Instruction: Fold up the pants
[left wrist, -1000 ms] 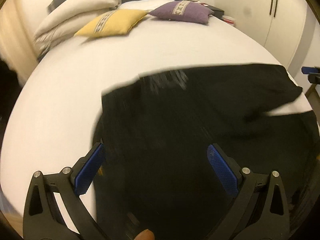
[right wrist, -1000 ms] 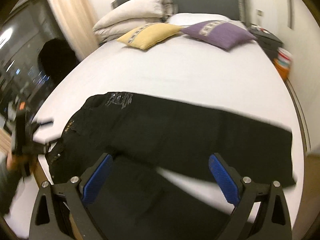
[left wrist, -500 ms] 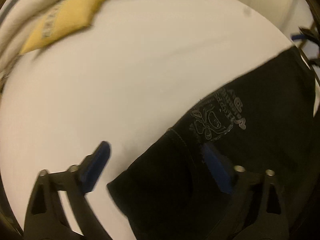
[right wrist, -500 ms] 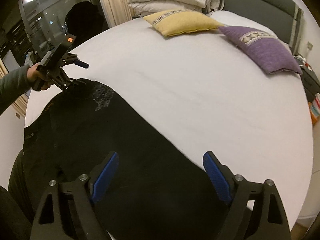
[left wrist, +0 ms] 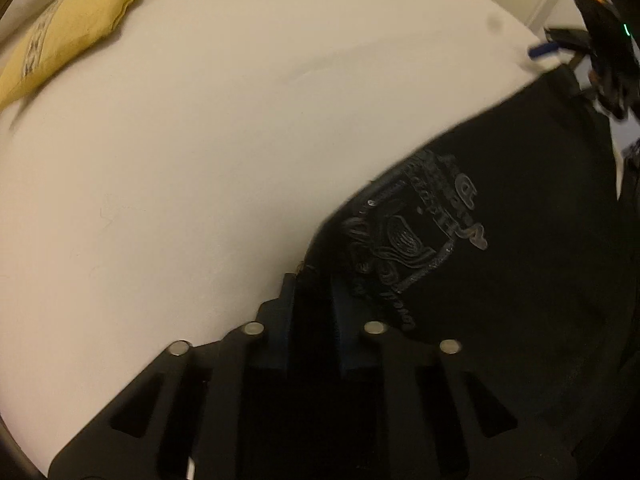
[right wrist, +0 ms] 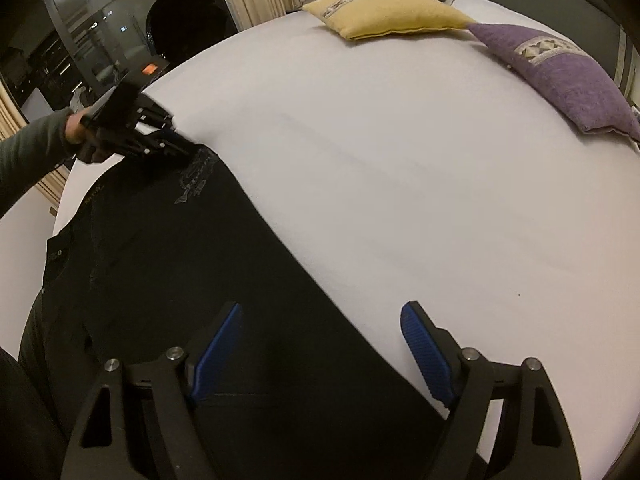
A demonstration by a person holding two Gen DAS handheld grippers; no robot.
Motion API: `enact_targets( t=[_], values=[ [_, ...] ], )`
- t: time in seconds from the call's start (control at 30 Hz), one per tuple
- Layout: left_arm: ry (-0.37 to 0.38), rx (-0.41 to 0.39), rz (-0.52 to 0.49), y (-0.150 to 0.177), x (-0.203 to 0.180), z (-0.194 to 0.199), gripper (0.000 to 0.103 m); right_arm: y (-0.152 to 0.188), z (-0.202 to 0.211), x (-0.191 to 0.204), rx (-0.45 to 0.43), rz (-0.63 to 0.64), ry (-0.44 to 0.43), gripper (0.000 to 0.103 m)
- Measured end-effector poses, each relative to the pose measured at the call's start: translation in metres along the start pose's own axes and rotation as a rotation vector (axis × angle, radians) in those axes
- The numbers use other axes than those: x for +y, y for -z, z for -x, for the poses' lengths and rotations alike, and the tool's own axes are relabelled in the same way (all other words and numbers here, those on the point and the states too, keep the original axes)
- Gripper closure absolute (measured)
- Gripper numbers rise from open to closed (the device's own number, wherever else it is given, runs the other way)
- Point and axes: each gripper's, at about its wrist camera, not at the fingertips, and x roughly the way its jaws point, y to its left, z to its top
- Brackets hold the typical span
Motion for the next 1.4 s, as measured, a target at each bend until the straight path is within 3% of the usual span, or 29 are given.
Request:
enact_targets(
  t=[0.03, 0.23, 0.53, 0.67, 0.7, 0.77, 0.83, 0.9, 1.13, 1.3, 1.4],
  values=[
    [-0.019, -0.009, -0.012, 0.001, -0.003, 0.001, 0.096, -0.001, 0.0, -0.002, -0.003, 0.001, -0.007, 0.019],
    [-0.173, -0.151, -0.078, 0.016, -0.024, 0.027, 0.098, -0.006, -0.002, -0.008, -0.003, 0.033, -0.033, 0.019],
    [-0.26, -0.337, -0.12, 0.014, -0.034, 0.063, 0.098, -0.025, -0.028, -0.006, 0.064, 0.067, -0.077, 0.027],
    [-0.28, -0.403, -0.124, 0.05, -0.063, 0.098, 0.098, -0.027, -0.047, -0.006, 0.154, 0.08, -0.101, 0.038],
    [-0.282, -0.418, -0.126, 0.056, -0.069, 0.104, 0.098, -0.027, -0.047, -0.003, 0.158, 0.099, -0.1, 0.041],
    [-0.282, -0.433, -0.127, 0.068, -0.085, 0.114, 0.098, -0.029, -0.047, 0.0, 0.174, 0.121, -0.098, 0.072],
    [-0.287, -0.434, -0.127, 0.077, -0.095, 0.117, 0.098, -0.03, -0.042, 0.002, 0.173, 0.128, -0.094, 0.086],
    [-0.29, -0.44, -0.121, 0.08, -0.102, 0.119, 0.098, -0.029, -0.034, 0.007, 0.169, 0.148, -0.06, 0.093],
    [-0.305, -0.484, -0.09, 0.105, -0.124, 0.154, 0.098, -0.025, 0.023, 0.048, 0.063, 0.235, 0.123, 0.096],
    [-0.312, -0.513, -0.092, 0.146, -0.156, 0.196, 0.098, -0.003, 0.071, 0.115, -0.01, 0.352, 0.284, 0.097],
    [-0.317, -0.527, -0.093, 0.183, -0.186, 0.218, 0.098, 0.036, 0.099, 0.16, -0.056, 0.383, 0.35, 0.097]
  ],
)
